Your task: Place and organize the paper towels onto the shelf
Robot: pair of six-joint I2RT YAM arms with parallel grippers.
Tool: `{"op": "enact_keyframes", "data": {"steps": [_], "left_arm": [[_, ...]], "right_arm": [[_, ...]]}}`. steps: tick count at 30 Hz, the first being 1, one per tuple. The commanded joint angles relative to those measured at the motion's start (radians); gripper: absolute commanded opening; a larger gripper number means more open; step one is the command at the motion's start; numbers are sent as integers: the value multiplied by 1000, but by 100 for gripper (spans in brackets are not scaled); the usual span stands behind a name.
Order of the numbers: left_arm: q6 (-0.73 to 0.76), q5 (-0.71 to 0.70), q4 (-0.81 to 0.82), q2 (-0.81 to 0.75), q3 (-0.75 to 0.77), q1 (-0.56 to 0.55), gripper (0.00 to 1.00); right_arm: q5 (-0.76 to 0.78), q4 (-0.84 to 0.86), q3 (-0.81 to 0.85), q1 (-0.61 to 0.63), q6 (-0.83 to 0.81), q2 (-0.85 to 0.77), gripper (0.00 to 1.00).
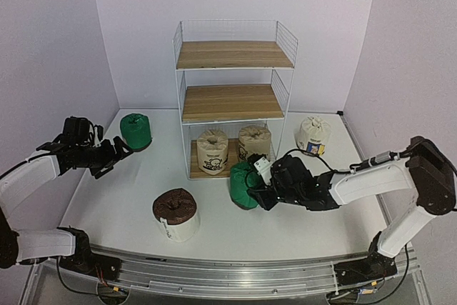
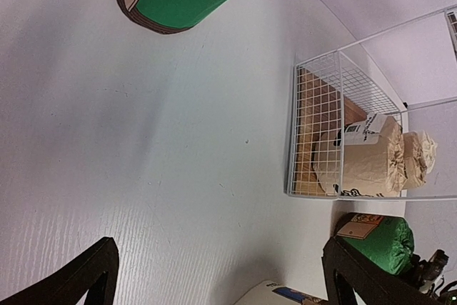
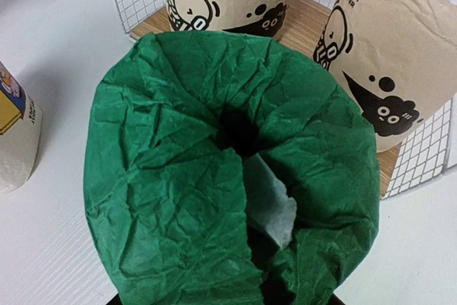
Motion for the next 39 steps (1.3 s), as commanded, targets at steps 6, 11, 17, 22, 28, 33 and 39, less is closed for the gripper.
{"op": "enact_keyframes", "data": {"steps": [6,11,17,22,28,33,39], "left_arm": [[13,-10,2,-4,25,-3,100],[7,-9,13,-8,21,-3,100],[1,-17,17,-11,27,-3,100],[1,-31,9,-13,34,-3,100],[3,-47,1,-28,35,-3,100],[11,-61,-11,-37,34,-3,100],[18,-71,-18,-38,38,-3,100]], "right_arm": [[-14,-324,151,-1,175,-286,38],[-23,-502,259,-1,218,-395,38],[20,-670,463,-1,251,-386,38],[140,-765,632,0,298,-303,38],[259,-826,798,-1,323,-178,37],[341,-842,897,-1,322,-108,37],[436,-848,989,-1,278,-32,37]]}}
